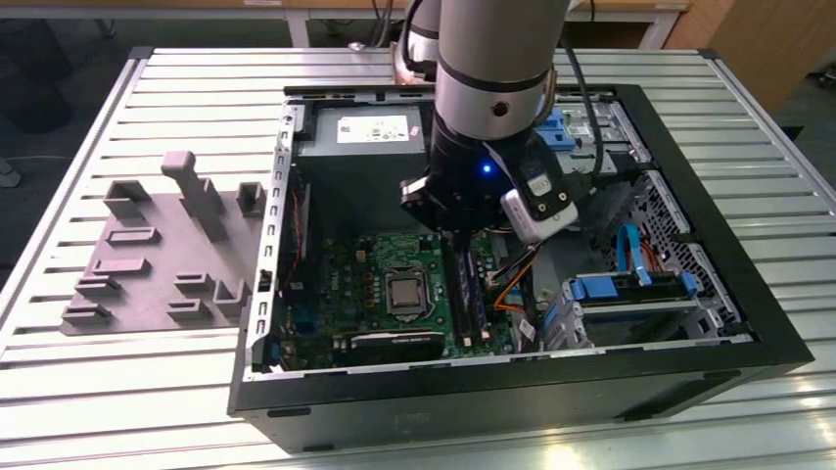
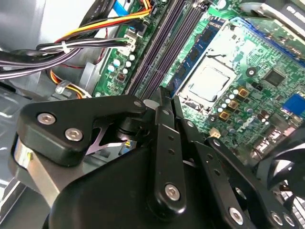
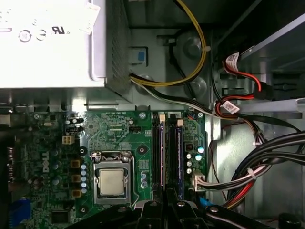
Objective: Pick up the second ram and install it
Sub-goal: 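Insert the second ram into the second slot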
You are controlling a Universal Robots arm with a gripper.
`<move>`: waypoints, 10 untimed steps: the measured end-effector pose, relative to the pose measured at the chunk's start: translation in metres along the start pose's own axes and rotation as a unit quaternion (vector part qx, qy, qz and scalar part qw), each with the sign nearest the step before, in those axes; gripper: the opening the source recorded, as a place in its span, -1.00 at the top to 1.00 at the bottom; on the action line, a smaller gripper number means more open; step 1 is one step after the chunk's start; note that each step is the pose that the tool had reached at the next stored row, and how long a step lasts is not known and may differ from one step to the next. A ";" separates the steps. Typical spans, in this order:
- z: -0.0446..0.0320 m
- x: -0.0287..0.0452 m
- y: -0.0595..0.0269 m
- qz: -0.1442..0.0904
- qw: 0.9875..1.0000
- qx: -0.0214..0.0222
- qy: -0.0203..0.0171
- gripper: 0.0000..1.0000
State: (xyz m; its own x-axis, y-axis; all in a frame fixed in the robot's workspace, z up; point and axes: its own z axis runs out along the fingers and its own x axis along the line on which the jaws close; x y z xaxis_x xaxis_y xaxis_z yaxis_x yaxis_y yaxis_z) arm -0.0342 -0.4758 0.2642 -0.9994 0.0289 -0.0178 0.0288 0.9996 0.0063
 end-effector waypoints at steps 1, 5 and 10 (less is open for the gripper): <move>0.0018 -0.0005 0.0000 0.000 1.000 0.000 0.001 0.73; 0.0090 -0.0008 -0.0001 0.000 1.000 0.000 0.003 0.73; 0.0184 -0.0010 -0.0002 0.000 1.000 0.000 0.005 0.73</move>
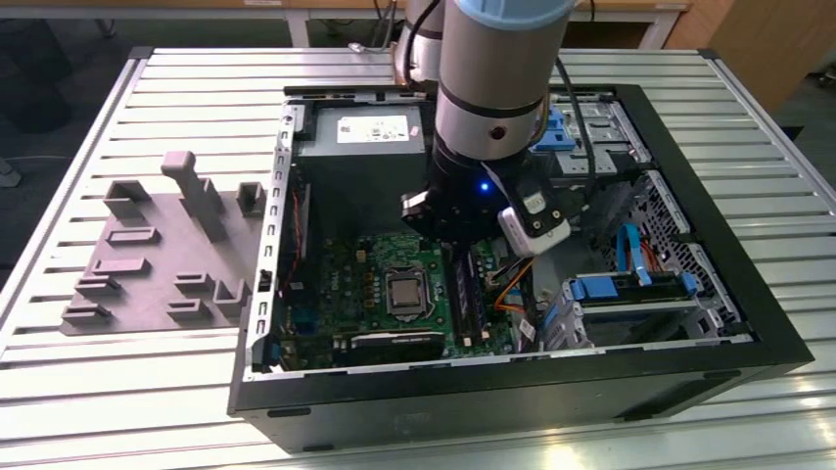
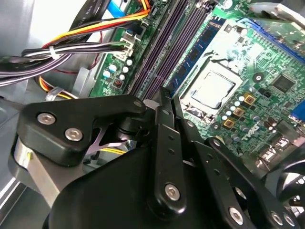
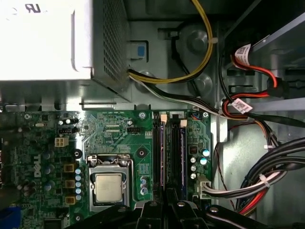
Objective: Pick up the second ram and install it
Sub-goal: 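Insert the second ram into the second slot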
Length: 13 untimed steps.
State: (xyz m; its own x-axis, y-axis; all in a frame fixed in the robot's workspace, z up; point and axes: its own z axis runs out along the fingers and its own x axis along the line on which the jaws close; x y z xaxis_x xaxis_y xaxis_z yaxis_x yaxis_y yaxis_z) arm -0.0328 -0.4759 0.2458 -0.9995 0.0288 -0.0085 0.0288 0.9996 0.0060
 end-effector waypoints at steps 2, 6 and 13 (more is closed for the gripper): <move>0.0033 -0.0003 0.0000 0.000 1.000 0.000 0.001 0.73; 0.0034 -0.0002 0.0000 0.000 1.000 0.000 0.001 0.73; 0.0108 -0.0007 -0.0005 -0.003 1.000 -0.001 0.001 0.73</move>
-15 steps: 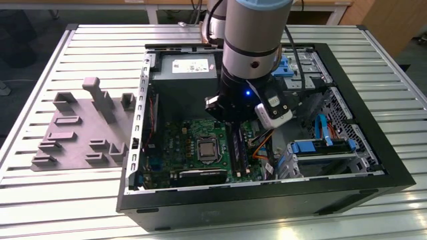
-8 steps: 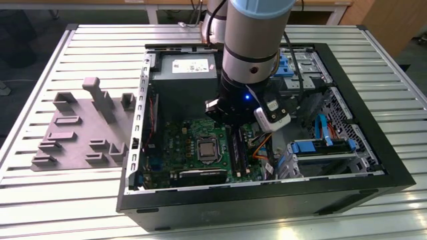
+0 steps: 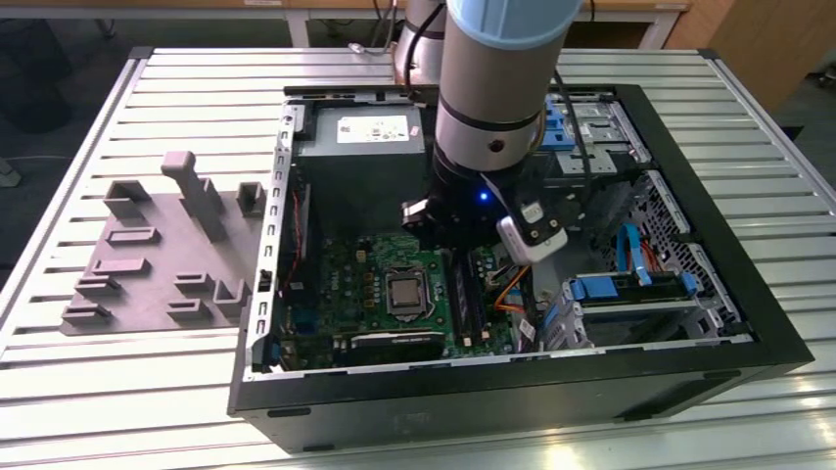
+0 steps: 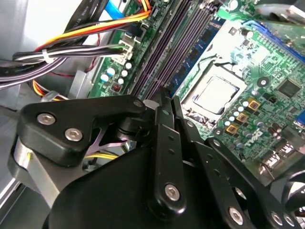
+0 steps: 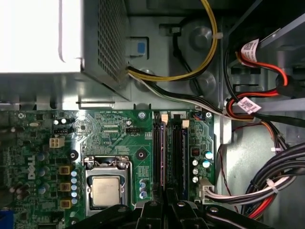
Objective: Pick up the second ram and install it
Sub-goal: 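Insert the second ram into the second slot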
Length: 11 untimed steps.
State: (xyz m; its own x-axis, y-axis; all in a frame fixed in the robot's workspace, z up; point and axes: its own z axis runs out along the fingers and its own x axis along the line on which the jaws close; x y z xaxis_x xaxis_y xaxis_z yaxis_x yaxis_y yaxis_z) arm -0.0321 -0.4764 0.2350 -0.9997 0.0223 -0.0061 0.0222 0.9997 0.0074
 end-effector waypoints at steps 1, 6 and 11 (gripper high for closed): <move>0.0009 0.0000 -0.0005 0.000 1.000 0.000 0.000 0.73; 0.0063 -0.0004 -0.0031 0.000 1.000 0.000 0.000 0.73; 0.0065 -0.0006 -0.0037 0.000 1.000 0.002 0.000 0.73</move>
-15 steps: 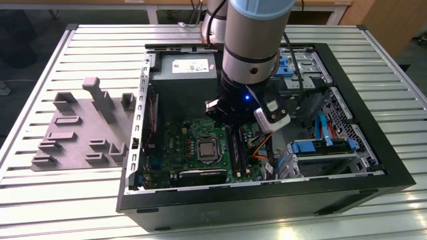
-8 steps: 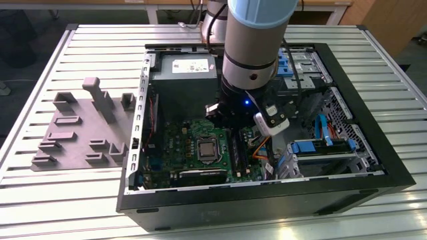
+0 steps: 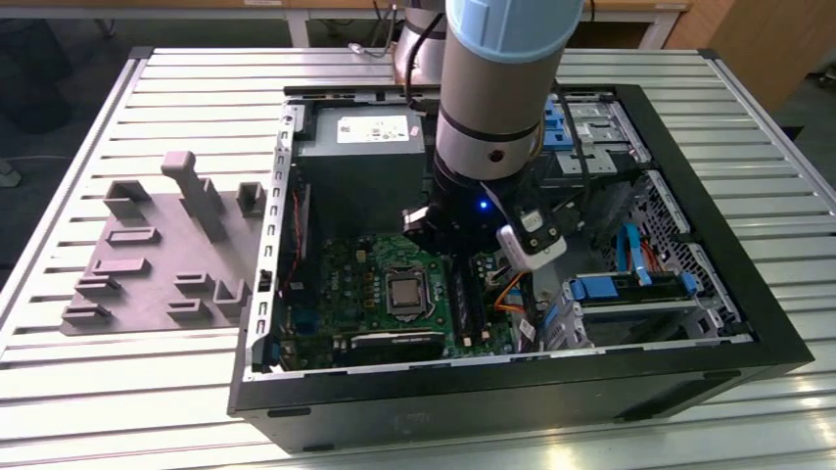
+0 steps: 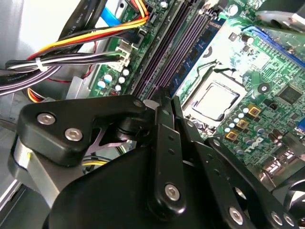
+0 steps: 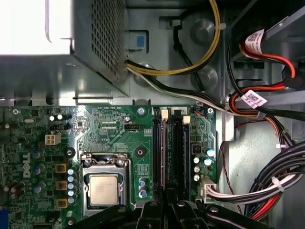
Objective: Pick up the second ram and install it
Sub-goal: 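Insert the second ram into the second slot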
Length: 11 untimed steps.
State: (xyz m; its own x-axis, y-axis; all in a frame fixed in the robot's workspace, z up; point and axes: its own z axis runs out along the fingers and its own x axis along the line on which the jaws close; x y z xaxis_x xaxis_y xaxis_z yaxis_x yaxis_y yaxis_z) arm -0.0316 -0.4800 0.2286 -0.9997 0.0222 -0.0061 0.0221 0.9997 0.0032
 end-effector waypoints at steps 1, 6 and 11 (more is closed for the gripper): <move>0.0001 -0.0002 -0.0009 0.000 1.000 0.000 0.000 0.73; 0.0027 -0.0019 -0.0041 0.001 1.000 0.000 0.000 0.73; 0.0075 -0.0030 -0.0050 0.002 1.000 0.000 0.000 0.73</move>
State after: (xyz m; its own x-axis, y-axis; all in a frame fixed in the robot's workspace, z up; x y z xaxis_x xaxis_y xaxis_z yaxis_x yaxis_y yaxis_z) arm -0.0286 -0.4851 0.2210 -0.9996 0.0262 -0.0062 0.0261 0.9997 0.0034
